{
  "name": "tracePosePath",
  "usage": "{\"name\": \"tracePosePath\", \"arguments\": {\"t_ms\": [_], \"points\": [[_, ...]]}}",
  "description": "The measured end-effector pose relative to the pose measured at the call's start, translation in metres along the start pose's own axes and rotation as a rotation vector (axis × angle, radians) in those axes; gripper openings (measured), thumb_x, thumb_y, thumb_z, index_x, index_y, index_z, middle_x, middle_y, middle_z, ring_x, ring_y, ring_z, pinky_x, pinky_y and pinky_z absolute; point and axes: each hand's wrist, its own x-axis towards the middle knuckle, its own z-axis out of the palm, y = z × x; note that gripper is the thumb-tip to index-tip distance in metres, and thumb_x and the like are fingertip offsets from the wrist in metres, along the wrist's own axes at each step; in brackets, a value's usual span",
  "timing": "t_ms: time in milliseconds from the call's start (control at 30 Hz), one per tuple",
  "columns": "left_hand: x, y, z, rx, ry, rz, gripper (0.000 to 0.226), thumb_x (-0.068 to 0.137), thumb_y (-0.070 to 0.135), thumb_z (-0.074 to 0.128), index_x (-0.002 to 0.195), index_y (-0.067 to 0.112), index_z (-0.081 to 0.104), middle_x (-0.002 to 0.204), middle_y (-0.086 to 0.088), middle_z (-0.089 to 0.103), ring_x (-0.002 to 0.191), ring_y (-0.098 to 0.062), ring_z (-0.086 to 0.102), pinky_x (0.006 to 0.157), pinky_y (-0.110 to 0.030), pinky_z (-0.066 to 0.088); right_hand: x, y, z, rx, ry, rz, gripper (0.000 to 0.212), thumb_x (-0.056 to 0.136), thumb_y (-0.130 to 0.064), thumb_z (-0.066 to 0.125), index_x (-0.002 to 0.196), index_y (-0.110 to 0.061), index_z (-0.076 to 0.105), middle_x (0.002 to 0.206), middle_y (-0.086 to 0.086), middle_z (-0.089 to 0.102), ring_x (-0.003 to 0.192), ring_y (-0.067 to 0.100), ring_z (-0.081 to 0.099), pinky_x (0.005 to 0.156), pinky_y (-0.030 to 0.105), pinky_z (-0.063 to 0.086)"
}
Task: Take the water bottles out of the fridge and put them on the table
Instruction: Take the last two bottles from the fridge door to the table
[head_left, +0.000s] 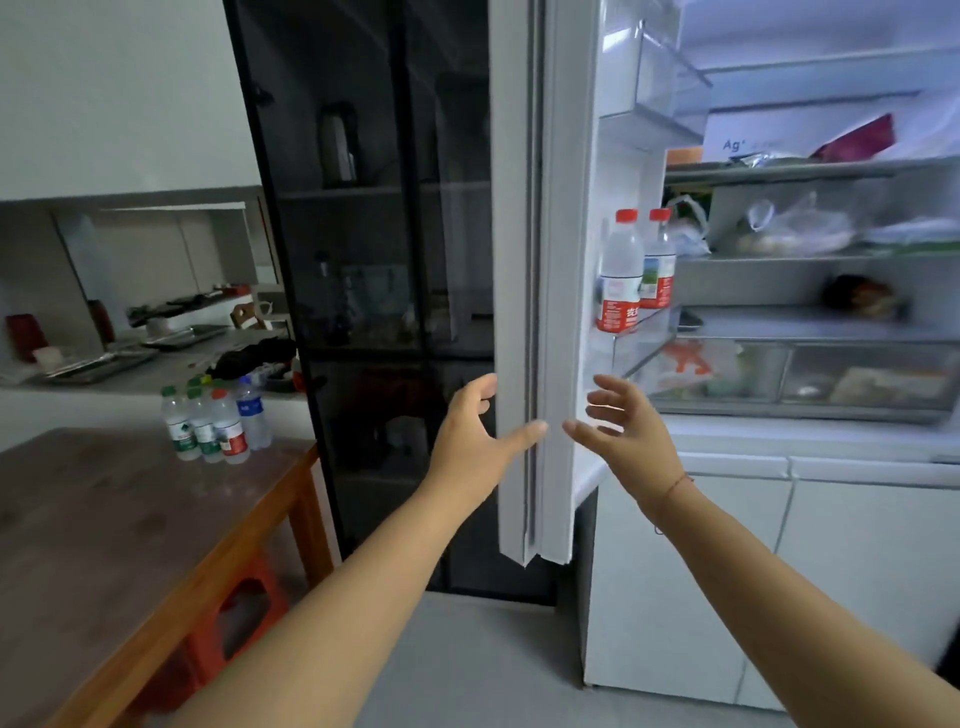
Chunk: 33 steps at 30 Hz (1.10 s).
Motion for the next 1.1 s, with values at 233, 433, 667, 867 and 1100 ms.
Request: {"name": "tracePosePath", "arguments": {"t_ms": [233, 433, 667, 867, 1100], "points": [[0.045, 0.082, 0.103, 0.006, 0.034, 0.119, 0.075, 0.075, 0.049, 0.073, 0.138, 0.034, 0.036, 0.143, 0.013, 0.041, 0.117, 0.003, 0.037, 0.084, -0.015, 0.032, 0.059, 0.005, -0.105, -0.002, -0.003, -0.094, 0.065, 0.076, -0.021, 0.076, 0.132, -0.016, 0.044, 0.118, 0.002, 0.055, 0.106, 0.013, 0.055, 0.093, 0.028, 0.046], [0.08, 0.113, 0.159, 0.004, 0.101, 0.13, 0.066, 0.08, 0.042, 0.072, 0.136, 0.03, 0.04, 0.123, 0.02, 0.04, 0.1, 0.011, 0.042, 0.073, -0.002, 0.027, 0.113, 0.019, -0.162, 0.005, -0.034, -0.127, 0.061, 0.075, -0.022, 0.076, 0.127, -0.019, 0.045, 0.115, -0.002, 0.055, 0.106, 0.014, 0.056, 0.096, 0.034, 0.048], [0.139, 0.118, 0.195, 0.084, 0.159, 0.077, 0.069, 0.081, 0.043, 0.07, 0.14, 0.028, 0.037, 0.137, 0.012, 0.045, 0.091, 0.015, 0.041, 0.052, 0.004, 0.031, 0.176, 0.039, -0.179, 0.01, -0.032, -0.162, 0.061, 0.076, -0.023, 0.075, 0.129, -0.017, 0.045, 0.118, -0.001, 0.055, 0.109, 0.014, 0.054, 0.092, 0.025, 0.044], [0.212, 0.107, 0.208, 0.158, 0.204, 0.052, 0.077, 0.08, 0.044, 0.07, 0.144, 0.024, 0.033, 0.146, 0.0, 0.04, 0.126, -0.016, 0.044, 0.092, -0.025, 0.04, 0.234, 0.059, -0.178, 0.014, -0.019, -0.182, 0.057, 0.075, -0.023, 0.076, 0.124, -0.021, 0.046, 0.116, -0.005, 0.057, 0.107, 0.01, 0.055, 0.096, 0.026, 0.044], [0.274, 0.087, 0.232, 0.151, 0.259, -0.107, 0.074, 0.072, 0.045, 0.076, 0.132, 0.018, 0.042, 0.127, -0.005, 0.054, 0.116, -0.027, 0.055, 0.094, -0.047, 0.051, 0.306, 0.077, -0.181, -0.002, 0.022, -0.158, 0.066, 0.074, -0.027, 0.077, 0.131, -0.021, 0.043, 0.119, -0.009, 0.05, 0.11, 0.007, 0.047, 0.088, 0.017, 0.039]]}}
